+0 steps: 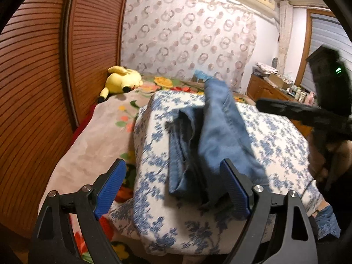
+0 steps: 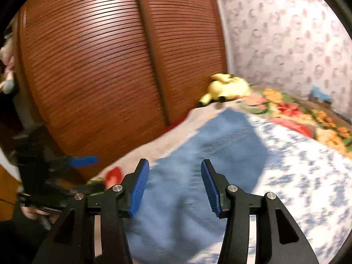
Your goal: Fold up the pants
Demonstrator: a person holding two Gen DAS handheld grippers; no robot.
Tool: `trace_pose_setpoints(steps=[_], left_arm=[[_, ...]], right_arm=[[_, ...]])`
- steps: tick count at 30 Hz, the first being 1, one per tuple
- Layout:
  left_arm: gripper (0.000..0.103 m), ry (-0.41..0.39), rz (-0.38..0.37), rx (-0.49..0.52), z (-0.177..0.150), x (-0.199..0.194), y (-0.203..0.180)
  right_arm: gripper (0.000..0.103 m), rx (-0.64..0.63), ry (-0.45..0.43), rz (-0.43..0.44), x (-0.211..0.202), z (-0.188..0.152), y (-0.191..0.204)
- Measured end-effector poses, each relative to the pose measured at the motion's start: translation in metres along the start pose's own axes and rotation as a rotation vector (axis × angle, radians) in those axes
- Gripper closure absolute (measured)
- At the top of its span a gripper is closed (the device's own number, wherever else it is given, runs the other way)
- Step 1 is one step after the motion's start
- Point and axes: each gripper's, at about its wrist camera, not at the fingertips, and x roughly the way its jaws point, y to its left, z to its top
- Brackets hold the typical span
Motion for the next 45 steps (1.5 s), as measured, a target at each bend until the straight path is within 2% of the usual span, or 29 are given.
trace_pose_setpoints(steps=[5,8,10,11,13,15,17,19,20,22,24,26,29,35,41,44,45], left_arm=[[0.016,-0.020,-0.045,0.031,0.017,0.005,-0.020],[0.018,0.014,-0.090,0.031,0.019,0.019,-0.028],[0.029,0.036,-0.123,0.016,0.019,0.028,-0.029],[0.031,0.052,-0.128,0.015,0.018,0.034,-0.030],[0.043,0.091,-0.128,0.005,0.014,0.048,-0.030],[0.048,0.128,-0.147,-0.012,0.008,0.057,-0.029],[0.054,0.162,-0.144,-0.022,0.001,0.065,-0.027],[0.067,0.188,-0.130,-0.015,-0.005,0.070,-0.027],[0.069,0.198,-0.133,-0.004,-0.008,0.070,-0.029],[0.082,0.190,-0.134,0.008,-0.012,0.067,-0.030],[0.090,0.164,-0.132,0.012,-0.015,0.060,-0.032],[0.091,0.128,-0.091,-0.015,-0.014,0.052,-0.027],[0.091,0.156,-0.079,-0.029,-0.021,0.057,-0.019],[0.091,0.170,-0.065,-0.016,-0.025,0.061,-0.017],[0.091,0.173,-0.070,-0.019,-0.027,0.063,-0.013],[0.093,0.163,-0.081,-0.007,-0.027,0.061,-0.012],[0.093,0.149,-0.079,0.005,-0.026,0.057,-0.014]], right_arm=[[0.051,0.020,0.046,-0.081,0.014,-0.004,-0.022],[0.051,0.037,0.060,-0.095,0.022,0.000,-0.024],[0.051,0.046,0.064,-0.097,0.022,0.000,-0.025],[0.051,0.048,0.065,-0.097,0.019,0.002,-0.022],[0.051,0.051,0.072,-0.102,0.023,0.004,-0.022],[0.051,0.053,0.077,-0.109,0.028,0.005,-0.026],[0.051,0.058,0.079,-0.110,0.029,0.005,-0.030],[0.051,0.068,0.079,-0.110,0.034,0.006,-0.033],[0.051,0.074,0.081,-0.107,0.037,0.008,-0.036],[0.051,0.078,0.081,-0.103,0.036,0.004,-0.040],[0.051,0.083,0.080,-0.093,0.039,0.007,-0.041],[0.051,0.092,0.077,-0.075,0.043,0.007,-0.045],[0.050,0.147,0.095,-0.004,0.055,0.009,-0.053],[0.044,0.178,0.170,-0.039,0.087,0.005,-0.064],[0.033,0.230,0.234,0.029,0.121,0.008,-0.078],[0.033,0.272,0.279,0.124,0.139,0.007,-0.088],[0.041,0.285,0.277,0.158,0.141,0.007,-0.090]])
